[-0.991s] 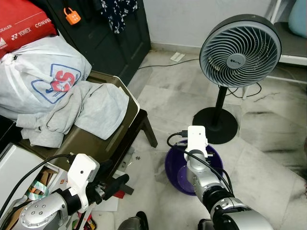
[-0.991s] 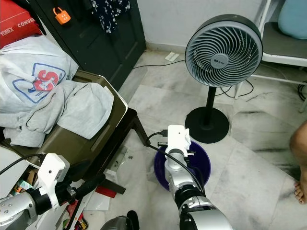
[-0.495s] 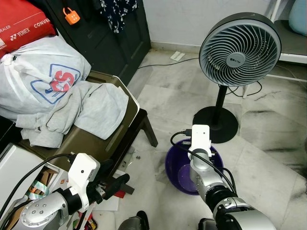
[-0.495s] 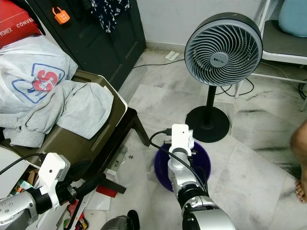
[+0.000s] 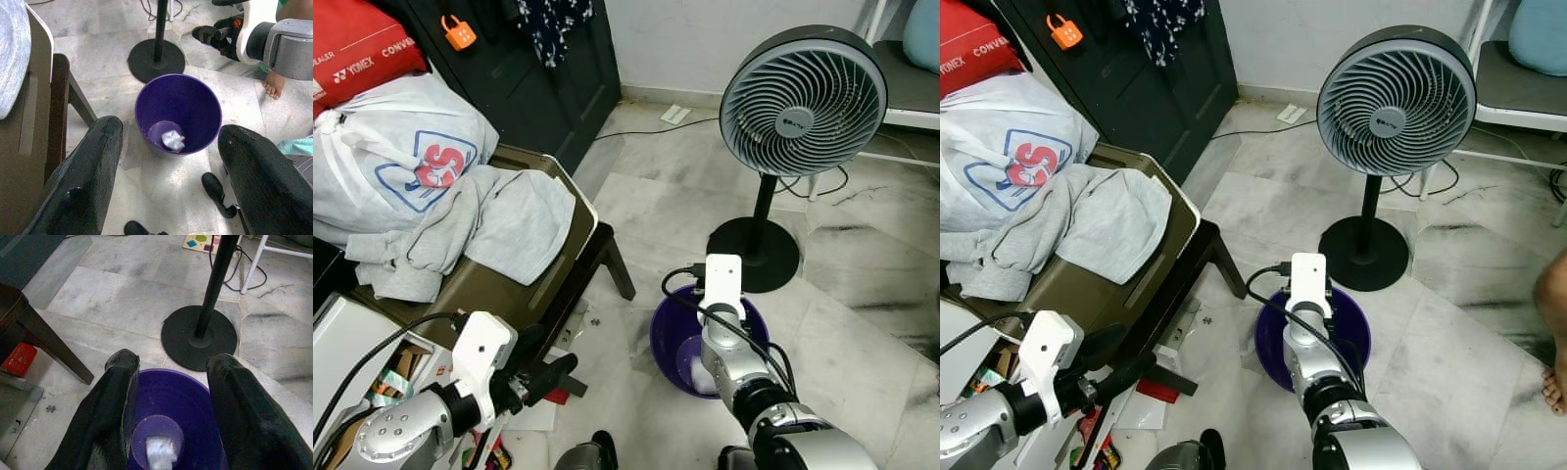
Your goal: Clean up the room
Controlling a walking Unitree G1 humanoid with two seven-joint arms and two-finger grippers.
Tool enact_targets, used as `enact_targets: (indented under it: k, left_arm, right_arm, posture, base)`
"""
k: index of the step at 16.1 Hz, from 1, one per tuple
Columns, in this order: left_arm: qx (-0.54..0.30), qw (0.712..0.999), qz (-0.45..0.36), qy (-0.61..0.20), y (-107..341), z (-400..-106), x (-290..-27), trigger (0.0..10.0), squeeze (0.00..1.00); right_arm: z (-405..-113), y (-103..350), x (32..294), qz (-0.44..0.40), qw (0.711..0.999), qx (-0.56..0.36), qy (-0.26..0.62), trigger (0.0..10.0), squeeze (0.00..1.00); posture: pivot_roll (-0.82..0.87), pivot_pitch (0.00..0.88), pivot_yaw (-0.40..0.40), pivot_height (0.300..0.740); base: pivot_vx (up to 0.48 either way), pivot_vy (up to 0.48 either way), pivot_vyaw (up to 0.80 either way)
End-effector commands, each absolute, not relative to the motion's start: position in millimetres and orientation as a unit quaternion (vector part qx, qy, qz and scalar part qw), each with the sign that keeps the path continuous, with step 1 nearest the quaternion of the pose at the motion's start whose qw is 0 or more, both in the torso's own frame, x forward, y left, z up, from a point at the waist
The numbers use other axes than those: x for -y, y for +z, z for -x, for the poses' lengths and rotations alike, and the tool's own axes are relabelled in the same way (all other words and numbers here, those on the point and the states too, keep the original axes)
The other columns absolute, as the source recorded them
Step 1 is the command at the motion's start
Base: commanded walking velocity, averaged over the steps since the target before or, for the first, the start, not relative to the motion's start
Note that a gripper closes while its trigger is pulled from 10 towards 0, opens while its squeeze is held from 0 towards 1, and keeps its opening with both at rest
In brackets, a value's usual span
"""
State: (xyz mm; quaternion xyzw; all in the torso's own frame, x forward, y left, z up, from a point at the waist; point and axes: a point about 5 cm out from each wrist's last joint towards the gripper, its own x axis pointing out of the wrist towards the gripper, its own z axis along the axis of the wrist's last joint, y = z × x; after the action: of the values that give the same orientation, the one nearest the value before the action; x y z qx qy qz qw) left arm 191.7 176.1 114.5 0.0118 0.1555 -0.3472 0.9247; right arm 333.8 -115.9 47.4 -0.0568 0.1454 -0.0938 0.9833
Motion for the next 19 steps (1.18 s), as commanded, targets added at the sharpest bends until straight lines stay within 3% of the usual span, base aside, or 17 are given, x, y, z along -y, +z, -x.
enact_targets:
  k: [1,7,10,14,19]
  left_arm:
    - [-0.165,0.925,-0.018,-0.342,110.8,-192.3,-179.5,10.0,0.0]
    - [-0.124,0.935,0.001,-0.332,105.2,-217.8,-159.7,10.0,0.0]
    - [-0.082,0.942,0.017,-0.324,108.1,-234.9,-145.8,10.0,0.0]
    - [-0.068,0.948,0.017,-0.31,103.7,-246.6,-142.8,10.0,0.0]
    - [-0.039,0.964,-0.009,-0.262,100.8,-274.9,-141.4,10.0,0.0]
  right_arm:
    - [-333.9,48.5,109.2,0.05,0.985,-0.143,-0.088,10.0,1.0]
    - [-332.4,55.8,121.4,0.037,0.991,-0.112,-0.071,10.0,1.0]
    - [-317.3,66.7,146.8,0.078,0.994,-0.067,-0.043,10.0,1.0]
    - [-310.2,73.8,161.4,0.108,0.993,-0.053,-0.019,10.0,1.0]
    - [-302.5,95.0,140.7,0.14,0.985,-0.029,0.098,10.0,1.0]
  posture:
    - [0.08,0.23,0.203,0.74]
    - [-0.03,0.126,0.127,0.74]
    - [-0.08,0.061,0.09,0.74]
    - [-0.13,0.0,0.072,0.74]
    - [-0.16,0.0,0.079,0.74]
  base:
    - [0.0,0.0,0.0]
    - [0.0,0.0,0.0]
    - [0.0,0.0,0.0]
    - [0.0,0.0,0.0]
    - [0.0,0.0,0.0]
